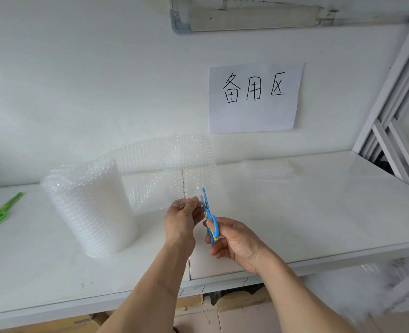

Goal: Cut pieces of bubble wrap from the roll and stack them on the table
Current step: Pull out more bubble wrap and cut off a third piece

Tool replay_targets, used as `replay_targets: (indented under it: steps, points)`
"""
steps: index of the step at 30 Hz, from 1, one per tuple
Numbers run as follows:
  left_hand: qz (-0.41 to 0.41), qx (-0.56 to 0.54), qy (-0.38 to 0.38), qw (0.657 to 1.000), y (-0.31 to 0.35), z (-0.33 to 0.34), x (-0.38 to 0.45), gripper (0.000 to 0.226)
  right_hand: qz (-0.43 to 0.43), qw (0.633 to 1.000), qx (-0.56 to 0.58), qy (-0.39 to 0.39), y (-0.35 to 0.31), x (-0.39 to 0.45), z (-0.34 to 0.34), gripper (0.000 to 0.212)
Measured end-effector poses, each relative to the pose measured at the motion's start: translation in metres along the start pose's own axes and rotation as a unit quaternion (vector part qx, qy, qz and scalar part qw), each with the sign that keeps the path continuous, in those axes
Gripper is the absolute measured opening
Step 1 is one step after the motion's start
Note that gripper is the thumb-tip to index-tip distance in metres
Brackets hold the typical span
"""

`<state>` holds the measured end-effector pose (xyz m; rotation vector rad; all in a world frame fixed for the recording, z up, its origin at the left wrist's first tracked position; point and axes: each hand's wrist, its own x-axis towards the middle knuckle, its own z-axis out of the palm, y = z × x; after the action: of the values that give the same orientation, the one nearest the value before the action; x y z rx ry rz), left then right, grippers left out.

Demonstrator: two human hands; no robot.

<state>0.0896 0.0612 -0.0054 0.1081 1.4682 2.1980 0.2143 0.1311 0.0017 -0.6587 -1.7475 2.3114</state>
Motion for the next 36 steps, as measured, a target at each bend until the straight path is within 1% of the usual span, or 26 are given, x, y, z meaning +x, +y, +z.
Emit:
replay_targets:
  steps: [4, 11, 15, 21, 23, 25, 29, 32, 36]
  points:
    - [0.004, -0.006, -0.006, 1.0, -0.003, 0.0, -0.002, 0.012, -0.008, 1.0, -0.01, 0.002, 0.002, -0.002, 0.001, 0.016]
    - [0.015, -0.044, -0.017, 0.999, -0.011, -0.006, -0.003, 0.017, -0.007, 1.0, -0.025, -0.002, 0.003, -0.004, 0.003, 0.014]
    - [0.028, -0.037, -0.045, 0.998, -0.011, -0.01, -0.002, 0.019, 0.003, 1.0, -0.018, -0.007, 0.001, -0.001, 0.006, 0.025]
    - [0.04, -0.015, -0.052, 0.998, -0.014, -0.01, 0.002, 0.014, -0.002, 1.0, -0.014, -0.018, 0.001, -0.002, 0.007, 0.046]
    - [0.042, -0.011, -0.052, 0.998, -0.015, -0.01, 0.002, 0.014, -0.005, 1.0, -0.011, -0.015, 0.001, -0.002, 0.006, 0.047]
    - [0.042, -0.012, -0.044, 0.998, -0.015, -0.009, 0.001, 0.014, -0.008, 1.0, -0.009, -0.011, 0.002, -0.002, 0.006, 0.043]
    - [0.041, -0.014, -0.046, 0.998, -0.015, -0.008, -0.001, 0.022, -0.011, 1.0, -0.012, -0.003, 0.005, -0.002, 0.005, 0.027]
    - [0.044, -0.013, -0.052, 0.998, -0.014, -0.008, -0.002, 0.025, -0.014, 1.0, -0.024, -0.002, 0.006, -0.002, 0.005, 0.024]
    - [0.046, -0.026, -0.035, 0.998, -0.013, -0.006, -0.004, 0.024, -0.012, 0.999, -0.029, 0.0, 0.005, -0.002, 0.006, 0.024]
